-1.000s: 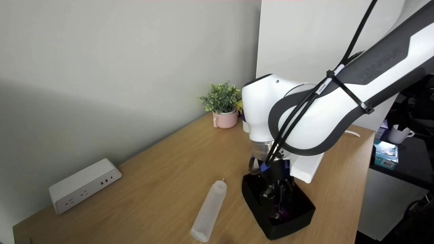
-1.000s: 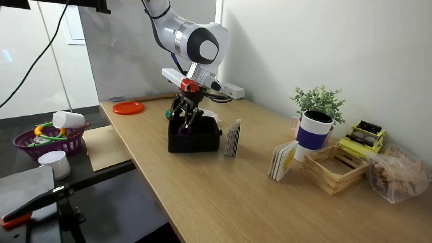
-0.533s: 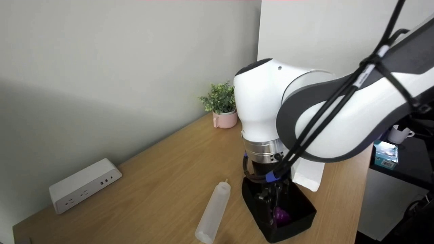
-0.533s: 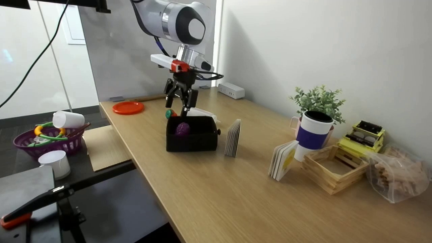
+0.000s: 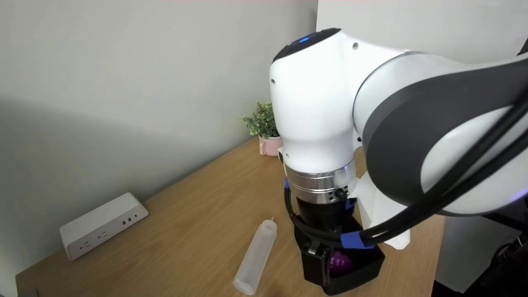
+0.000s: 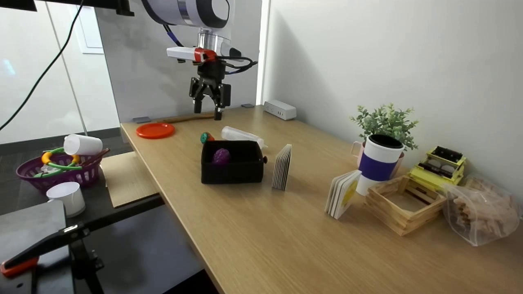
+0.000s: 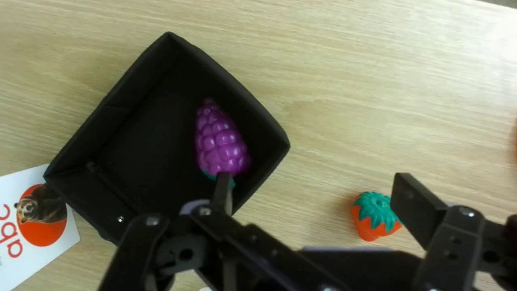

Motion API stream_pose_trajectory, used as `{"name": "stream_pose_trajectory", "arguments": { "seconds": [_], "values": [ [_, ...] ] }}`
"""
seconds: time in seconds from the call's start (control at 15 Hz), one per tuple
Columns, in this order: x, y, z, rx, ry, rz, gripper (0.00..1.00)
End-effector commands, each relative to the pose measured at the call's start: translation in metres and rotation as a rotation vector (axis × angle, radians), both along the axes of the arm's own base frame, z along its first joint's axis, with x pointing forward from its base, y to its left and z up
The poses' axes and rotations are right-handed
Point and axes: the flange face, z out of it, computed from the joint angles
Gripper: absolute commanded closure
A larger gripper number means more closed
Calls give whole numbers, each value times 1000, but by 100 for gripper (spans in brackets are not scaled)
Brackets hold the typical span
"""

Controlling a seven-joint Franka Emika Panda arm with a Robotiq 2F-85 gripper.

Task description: Put the grape and strawberry toys in the black box

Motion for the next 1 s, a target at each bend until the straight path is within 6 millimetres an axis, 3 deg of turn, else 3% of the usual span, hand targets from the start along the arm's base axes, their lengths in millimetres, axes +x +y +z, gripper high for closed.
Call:
{"name": "stream_pose_trajectory", "arguments": {
  "seconds": [0.0,0.47,0.93],
  "values": [
    [9,15,0,30,-3,84,0],
    [27,45,-18,115,9,242,0],
    [44,56,-74,167,128,349,0]
  ]
}}
